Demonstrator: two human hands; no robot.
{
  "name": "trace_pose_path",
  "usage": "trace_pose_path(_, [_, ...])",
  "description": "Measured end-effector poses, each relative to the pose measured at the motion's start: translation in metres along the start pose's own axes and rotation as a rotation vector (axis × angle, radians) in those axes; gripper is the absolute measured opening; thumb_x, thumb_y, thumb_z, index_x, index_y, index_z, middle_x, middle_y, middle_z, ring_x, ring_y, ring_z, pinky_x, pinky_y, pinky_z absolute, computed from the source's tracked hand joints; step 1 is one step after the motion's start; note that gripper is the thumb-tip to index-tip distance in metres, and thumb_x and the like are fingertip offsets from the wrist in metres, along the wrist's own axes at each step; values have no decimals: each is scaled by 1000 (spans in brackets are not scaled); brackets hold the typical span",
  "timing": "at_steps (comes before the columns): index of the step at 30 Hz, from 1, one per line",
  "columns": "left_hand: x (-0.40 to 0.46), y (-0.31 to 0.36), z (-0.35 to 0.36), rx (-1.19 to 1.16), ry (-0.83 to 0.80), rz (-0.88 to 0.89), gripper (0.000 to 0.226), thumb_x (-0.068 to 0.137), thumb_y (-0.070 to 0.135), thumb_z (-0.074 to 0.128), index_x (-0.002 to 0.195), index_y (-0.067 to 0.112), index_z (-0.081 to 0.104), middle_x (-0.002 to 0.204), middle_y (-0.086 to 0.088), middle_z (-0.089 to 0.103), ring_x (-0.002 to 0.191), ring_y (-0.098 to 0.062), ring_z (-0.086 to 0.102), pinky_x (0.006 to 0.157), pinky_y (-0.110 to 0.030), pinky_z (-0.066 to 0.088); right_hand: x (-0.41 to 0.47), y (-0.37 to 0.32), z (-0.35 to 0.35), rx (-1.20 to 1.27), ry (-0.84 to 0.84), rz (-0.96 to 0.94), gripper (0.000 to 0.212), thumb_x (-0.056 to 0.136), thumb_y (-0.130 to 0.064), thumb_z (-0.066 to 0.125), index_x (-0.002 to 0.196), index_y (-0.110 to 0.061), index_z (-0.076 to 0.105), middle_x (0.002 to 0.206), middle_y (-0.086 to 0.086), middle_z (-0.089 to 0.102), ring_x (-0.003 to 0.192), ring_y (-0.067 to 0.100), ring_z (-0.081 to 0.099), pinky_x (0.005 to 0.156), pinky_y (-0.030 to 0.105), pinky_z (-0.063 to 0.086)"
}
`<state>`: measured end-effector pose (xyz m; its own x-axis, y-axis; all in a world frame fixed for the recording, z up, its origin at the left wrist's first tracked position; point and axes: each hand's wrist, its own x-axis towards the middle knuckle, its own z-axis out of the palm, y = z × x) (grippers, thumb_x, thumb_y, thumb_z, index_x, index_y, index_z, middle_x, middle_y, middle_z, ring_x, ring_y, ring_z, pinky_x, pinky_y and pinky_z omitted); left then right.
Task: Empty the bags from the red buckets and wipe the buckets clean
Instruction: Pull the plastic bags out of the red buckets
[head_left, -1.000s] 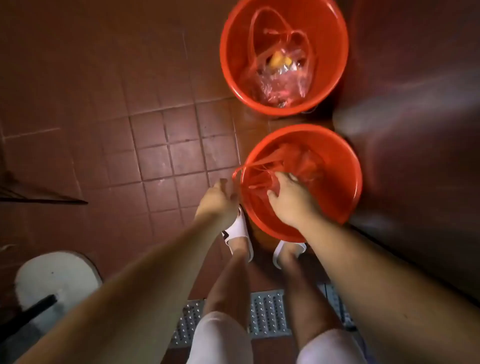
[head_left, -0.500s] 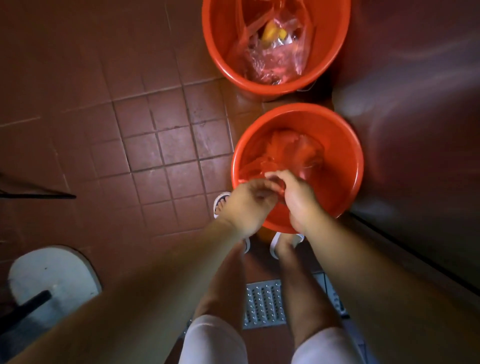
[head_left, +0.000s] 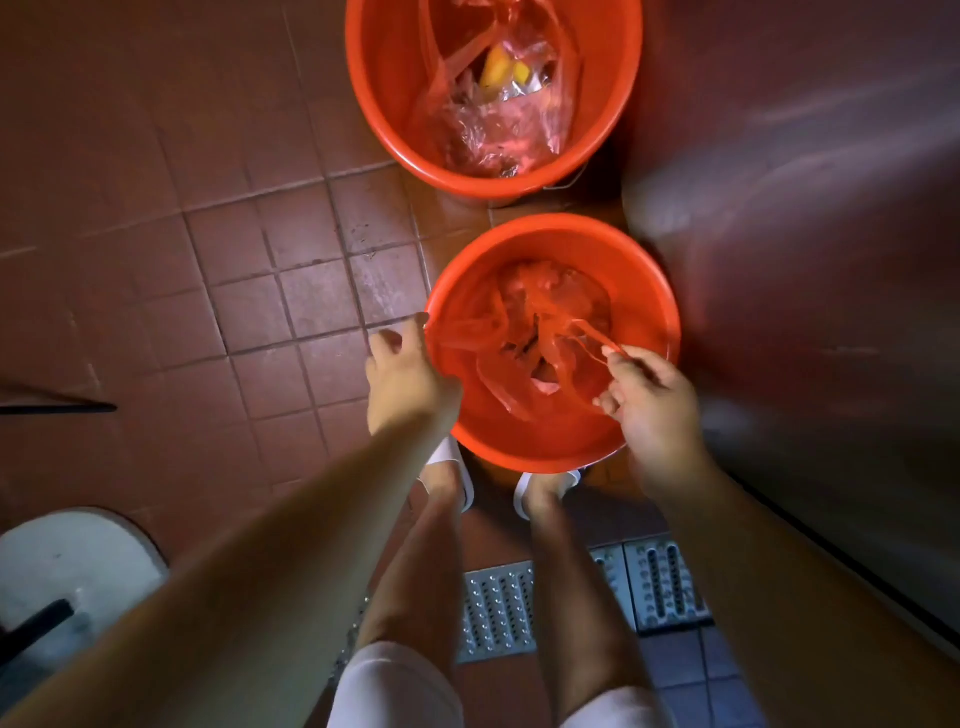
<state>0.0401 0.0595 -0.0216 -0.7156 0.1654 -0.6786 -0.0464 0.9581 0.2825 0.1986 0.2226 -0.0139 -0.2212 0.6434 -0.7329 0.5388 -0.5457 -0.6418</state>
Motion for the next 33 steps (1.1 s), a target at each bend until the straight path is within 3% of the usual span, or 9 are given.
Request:
trace_pose_path(4, [24, 6, -2, 253, 9, 118, 44, 92, 15, 54, 133, 28, 60, 132, -8, 43, 123, -35, 41, 91, -47, 48, 3, -17, -12, 14, -10, -13, 15, 90, -16, 70, 85, -28, 76, 55, -1, 48, 49, 8, 45, 63, 35, 56])
trace_pose_path(7, [35, 14, -7, 265, 7, 140, 30, 101, 25, 46, 103, 11, 72, 107, -17, 67, 101, -41, 59, 74, -40, 49, 4, -29, -24, 3, 7, -32, 8, 87, -16, 69, 86, -23, 74, 56, 0, 48, 49, 9, 44, 59, 33, 53])
trace_pose_path(12, [8, 36, -27, -345, -45, -47, 37, 103, 39, 51, 79, 16, 68, 71, 0, 77, 54, -12, 63, 55, -27, 45, -5, -47, -36, 18, 49, -47, 4, 85, -23, 68, 87, -24, 72, 55, -4, 52, 52, 11, 48, 57, 31, 52])
trace_pose_path(16, [-33, 50, -48, -776, -141, -150, 33, 105, 26, 55, 75, 12, 59, 52, 4, 49, 50, -14, 52, 66, -35, 55, -25, -60, -43, 46, 75, -102, 8, 86, -23, 66, 91, -18, 69, 56, 0, 52, 51, 15, 47, 51, 32, 45])
trace_pose_path(20, [-67, 58, -60, -933, -263, -116, 27, 107, 17, 49, 89, 8, 67, 55, 2, 40, 48, -10, 35, 57, -27, 39, -54, -71, -43, 59, 5, -201, 5, 85, -17, 63, 89, -19, 65, 59, 4, 56, 49, 18, 51, 46, 31, 44])
trace_pose_path(23, [-78, 65, -56, -806, -309, -28, 24, 103, 18, 58, 91, 2, 71, 58, 0, 50, 54, -12, 43, 62, -28, 40, -69, -69, -32, -31, -121, -263, 20, 82, -20, 68, 99, -31, 66, 80, -5, 67, 67, 16, 64, 65, 30, 55])
trace_pose_path(26, [-80, 74, -44, -724, -379, -74, 30, 101, 27, 64, 78, 17, 80, 59, 4, 57, 55, -9, 50, 70, -31, 43, -74, -52, -16, -248, -205, -206, 35, 89, -16, 70, 112, -43, 67, 97, -19, 70, 87, 3, 69, 86, 27, 55])
trace_pose_path(29, [-72, 83, -29, -551, -402, -148, 41, 95, 46, 70, 59, 28, 77, 56, 10, 63, 53, -9, 56, 71, -30, 47, -77, -35, -7, -454, -216, -229, 34, 91, -16, 68, 120, -35, 66, 101, -19, 71, 88, -5, 67, 85, 21, 53])
trace_pose_path(33, [-65, 92, -11, -548, -451, -144, 36, 90, 30, 79, 58, 16, 68, 46, 9, 58, 42, -5, 53, 52, -19, 44, -78, -26, -2, -388, -260, -254, 39, 86, -15, 67, 117, -31, 49, 91, -13, 74, 87, 7, 71, 81, 41, 55])
